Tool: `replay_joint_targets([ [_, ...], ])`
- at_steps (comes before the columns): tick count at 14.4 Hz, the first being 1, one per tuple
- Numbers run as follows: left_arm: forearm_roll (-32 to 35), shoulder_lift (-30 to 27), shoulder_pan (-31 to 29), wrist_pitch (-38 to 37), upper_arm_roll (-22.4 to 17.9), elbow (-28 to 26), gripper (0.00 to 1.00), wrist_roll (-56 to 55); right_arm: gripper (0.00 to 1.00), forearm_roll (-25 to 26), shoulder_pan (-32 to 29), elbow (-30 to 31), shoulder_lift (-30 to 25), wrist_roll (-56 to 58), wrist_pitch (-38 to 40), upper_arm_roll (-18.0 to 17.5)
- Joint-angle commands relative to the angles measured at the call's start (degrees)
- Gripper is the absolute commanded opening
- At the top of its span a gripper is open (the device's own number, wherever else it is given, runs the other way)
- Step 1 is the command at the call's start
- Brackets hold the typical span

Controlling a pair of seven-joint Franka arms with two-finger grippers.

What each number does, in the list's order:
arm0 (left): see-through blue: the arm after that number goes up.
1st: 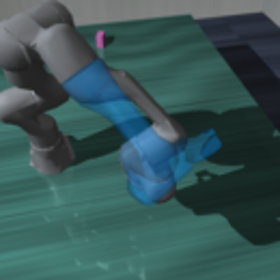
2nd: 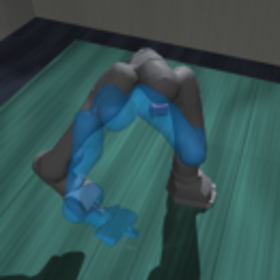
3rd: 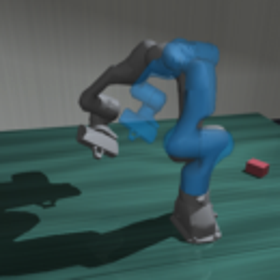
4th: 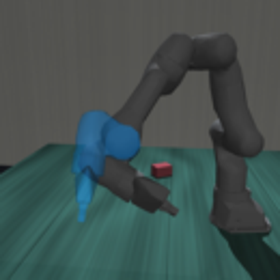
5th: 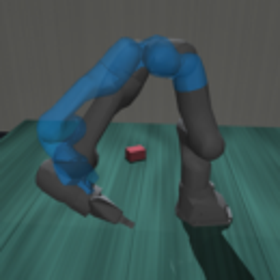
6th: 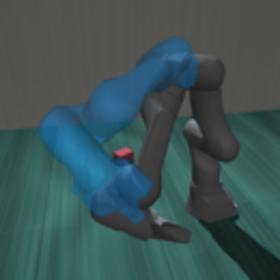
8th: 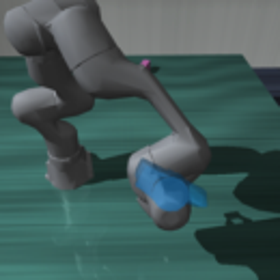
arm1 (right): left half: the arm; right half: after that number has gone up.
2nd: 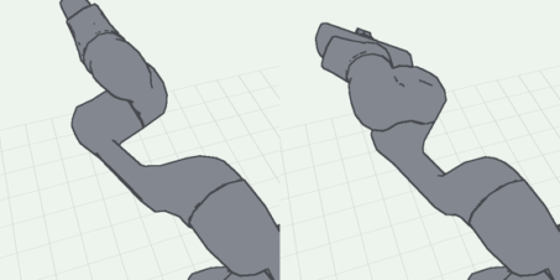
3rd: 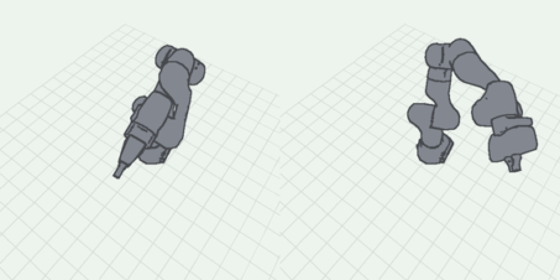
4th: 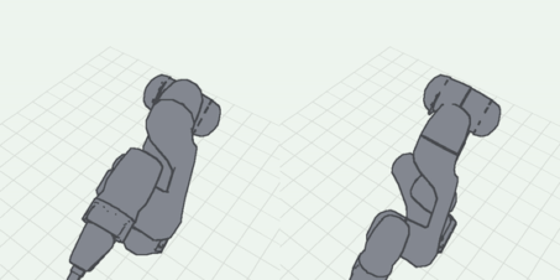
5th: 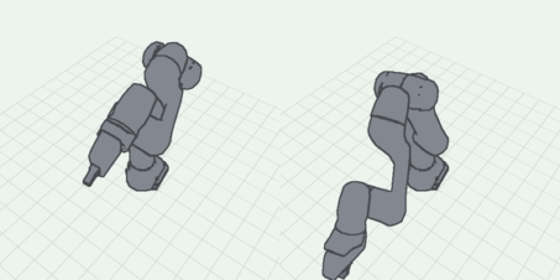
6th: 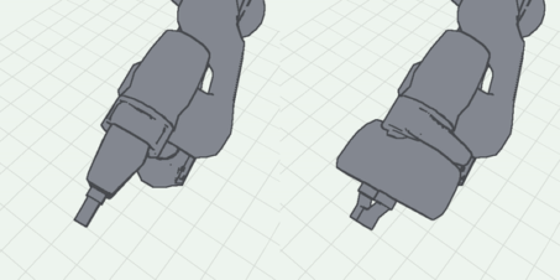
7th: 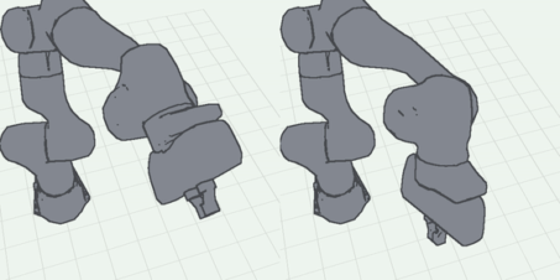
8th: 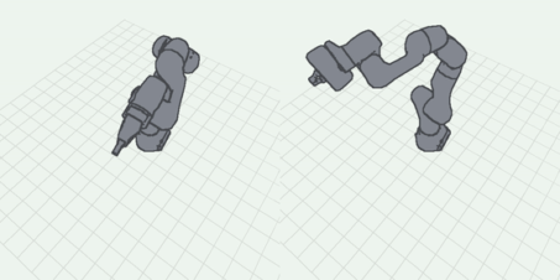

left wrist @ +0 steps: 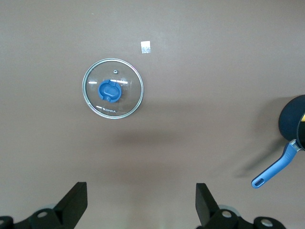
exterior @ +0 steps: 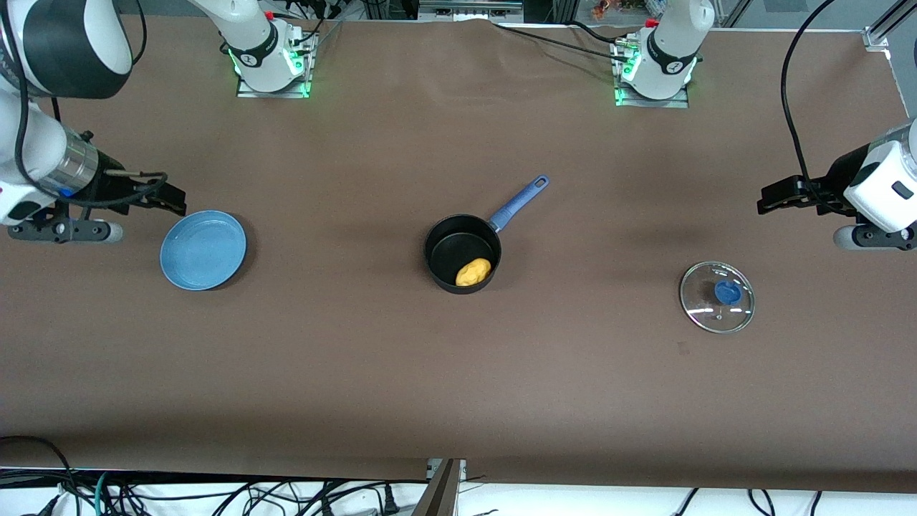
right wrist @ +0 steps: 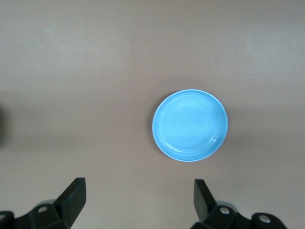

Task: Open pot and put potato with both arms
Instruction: 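Release the potato and withdraw the right gripper to its side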

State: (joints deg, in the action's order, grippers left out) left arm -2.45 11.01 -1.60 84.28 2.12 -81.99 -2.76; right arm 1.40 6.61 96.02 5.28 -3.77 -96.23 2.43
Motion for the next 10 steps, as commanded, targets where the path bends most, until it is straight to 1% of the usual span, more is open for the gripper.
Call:
replay_joint_targets([
  [1, 1.31, 1.03, -0.07, -0.69, 0.07, 1.92, 1.00, 0.47, 1.00, 0.80, -4.23, 2.69, -4.13, 0.95, 2.26, -2.87],
  [3, 1.22, 1.03, -0.07, -0.69, 0.16, 1.92, 1.00, 0.47, 1.00, -1.73, -4.76, 2.51, -5.10, 1.22, 2.54, -2.35],
  [6, 1.22, 1.03, -0.15, -0.69, 0.07, 1.92, 1.00, 0.47, 1.00, -2.19, -4.77, 2.33, -5.19, 1.22, 2.71, -1.56],
  [7, 1.22, 1.03, -0.15, -0.69, 0.07, 1.92, 1.00, 0.47, 1.00, -2.71, -4.77, 2.25, -5.19, 0.70, 3.32, -0.25],
  [10, 1.22, 1.03, -0.77, -0.69, 0.16, 1.92, 1.00, 0.47, 1.00, -2.80, -4.41, 1.46, -4.32, 0.87, 3.42, 0.11],
])
